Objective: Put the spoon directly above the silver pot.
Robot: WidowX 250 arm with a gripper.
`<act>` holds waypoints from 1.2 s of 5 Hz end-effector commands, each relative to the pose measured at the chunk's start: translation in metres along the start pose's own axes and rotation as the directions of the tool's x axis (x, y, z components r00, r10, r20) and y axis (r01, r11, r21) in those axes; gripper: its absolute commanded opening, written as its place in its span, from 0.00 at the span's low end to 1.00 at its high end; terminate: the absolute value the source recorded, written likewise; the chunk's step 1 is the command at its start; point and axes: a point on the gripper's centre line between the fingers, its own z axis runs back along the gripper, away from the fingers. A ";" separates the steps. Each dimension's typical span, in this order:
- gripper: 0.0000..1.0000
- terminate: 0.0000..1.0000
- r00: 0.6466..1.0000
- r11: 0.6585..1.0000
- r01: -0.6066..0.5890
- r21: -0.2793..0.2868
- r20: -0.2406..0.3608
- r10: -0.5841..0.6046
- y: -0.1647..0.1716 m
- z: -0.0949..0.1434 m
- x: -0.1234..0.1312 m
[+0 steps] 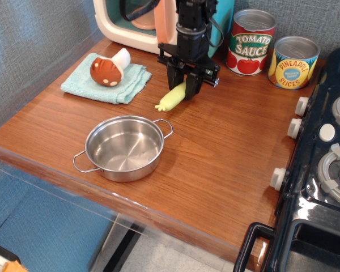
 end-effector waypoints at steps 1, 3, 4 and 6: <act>1.00 0.00 0.999 1.000 0.004 0.012 0.045 -0.005 0.006 0.020 0.004; 1.00 0.00 0.990 1.000 0.014 0.004 0.140 -0.014 0.005 0.065 -0.006; 1.00 0.00 0.983 1.000 0.021 -0.005 0.182 -0.020 0.003 0.081 -0.011; 1.00 0.00 0.986 0.999 0.031 -0.015 0.165 -0.028 0.001 0.078 -0.015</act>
